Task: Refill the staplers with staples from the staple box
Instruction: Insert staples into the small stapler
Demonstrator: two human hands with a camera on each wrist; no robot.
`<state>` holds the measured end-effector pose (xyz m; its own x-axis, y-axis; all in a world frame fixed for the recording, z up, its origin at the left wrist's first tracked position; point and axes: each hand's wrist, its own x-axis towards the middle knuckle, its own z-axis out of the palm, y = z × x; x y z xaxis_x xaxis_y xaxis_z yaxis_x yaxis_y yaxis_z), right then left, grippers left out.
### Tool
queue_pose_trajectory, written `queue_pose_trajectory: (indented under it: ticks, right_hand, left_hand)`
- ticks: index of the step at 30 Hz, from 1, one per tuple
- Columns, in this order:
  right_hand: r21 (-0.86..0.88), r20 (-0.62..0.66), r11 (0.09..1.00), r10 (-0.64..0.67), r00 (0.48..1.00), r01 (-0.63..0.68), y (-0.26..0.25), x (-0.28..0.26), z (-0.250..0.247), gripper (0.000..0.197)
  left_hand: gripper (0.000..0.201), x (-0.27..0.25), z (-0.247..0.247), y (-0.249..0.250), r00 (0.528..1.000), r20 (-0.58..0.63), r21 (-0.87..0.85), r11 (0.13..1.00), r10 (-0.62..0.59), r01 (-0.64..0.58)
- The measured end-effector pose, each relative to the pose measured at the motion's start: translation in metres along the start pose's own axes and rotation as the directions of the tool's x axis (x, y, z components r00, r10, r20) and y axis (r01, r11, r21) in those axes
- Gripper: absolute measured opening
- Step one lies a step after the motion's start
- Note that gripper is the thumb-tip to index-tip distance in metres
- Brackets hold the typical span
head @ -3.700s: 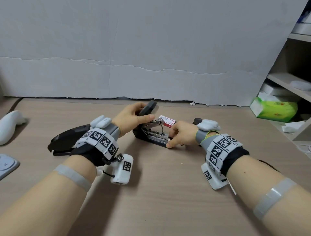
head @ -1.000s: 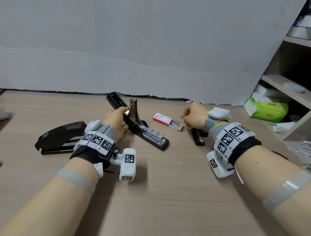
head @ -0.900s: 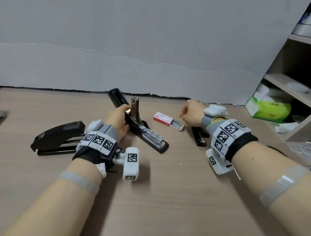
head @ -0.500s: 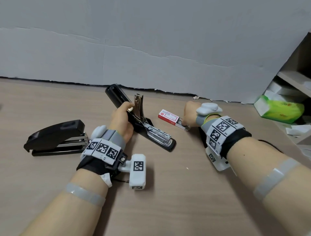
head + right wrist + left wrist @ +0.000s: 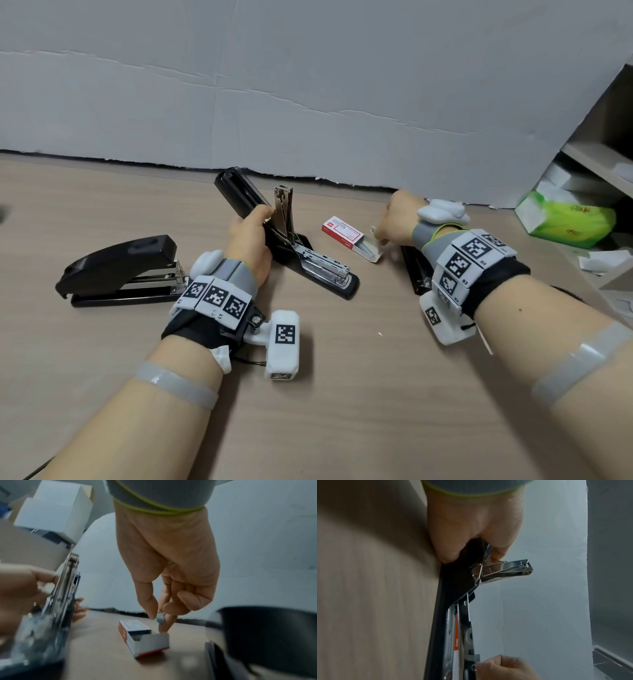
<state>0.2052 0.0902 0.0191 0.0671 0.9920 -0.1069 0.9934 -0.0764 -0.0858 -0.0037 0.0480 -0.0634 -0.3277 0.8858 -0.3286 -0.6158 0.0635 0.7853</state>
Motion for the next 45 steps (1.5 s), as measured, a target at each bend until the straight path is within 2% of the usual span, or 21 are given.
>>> queue_pose_trajectory:
  ticks: [3, 8, 11, 13, 17, 22, 33, 41, 45]
  right_hand:
    - [0.114, -0.006, 0.992, -0.051, 0.999, 0.051, -0.002, -0.006, -0.004, 0.030]
    - [0.349, 0.001, 0.902, -0.272, 0.962, 0.255, -0.013, -0.029, -0.003, 0.018]
    - [0.358, 0.049, 0.870, -0.380, 0.924, 0.339, -0.029, -0.045, 0.005, 0.017]
    - [0.296, 0.064, 0.869, -0.432, 0.900, 0.396, -0.037, -0.051, 0.010, 0.019]
    - [0.203, 0.088, 0.887, -0.438, 0.895, 0.414, -0.046, -0.053, 0.018, 0.014]
    - [0.148, 0.073, 0.899, -0.426, 0.902, 0.412, -0.048, -0.057, 0.017, 0.014]
    - [0.133, 0.028, 0.900, -0.422, 0.906, 0.415, -0.053, -0.060, 0.020, 0.006]
    - [0.092, 0.026, 0.902, -0.426, 0.904, 0.422, -0.053, -0.058, 0.024, 0.011]
    - [0.118, 0.095, 0.877, -0.477, 0.874, 0.466, -0.042, -0.061, 0.016, 0.029]
  left_hand:
    - [0.062, 0.001, -0.001, 0.000, 1.000, -0.011, 0.009, 1.000, 0.002, -0.001]
    - [0.061, -0.001, 0.000, 0.000, 1.000, -0.017, -0.001, 1.000, 0.024, -0.024]
    - [0.054, -0.004, 0.002, 0.000, 0.999, -0.013, -0.002, 1.000, 0.031, -0.031]
    - [0.046, -0.007, 0.003, 0.002, 1.000, -0.003, -0.012, 0.999, 0.029, -0.029]
    - [0.054, -0.006, 0.000, 0.002, 1.000, 0.022, -0.032, 0.999, 0.011, -0.010]
    - [0.054, -0.004, 0.000, 0.002, 1.000, 0.004, -0.039, 0.999, 0.008, -0.008]
    - [0.049, 0.001, -0.001, -0.001, 1.000, 0.003, -0.045, 0.999, 0.006, -0.006]
    - [0.040, 0.001, -0.002, -0.001, 1.000, -0.007, -0.033, 0.999, 0.013, -0.013]
    - [0.044, 0.000, -0.001, -0.002, 1.000, 0.005, -0.046, 0.999, 0.011, -0.010]
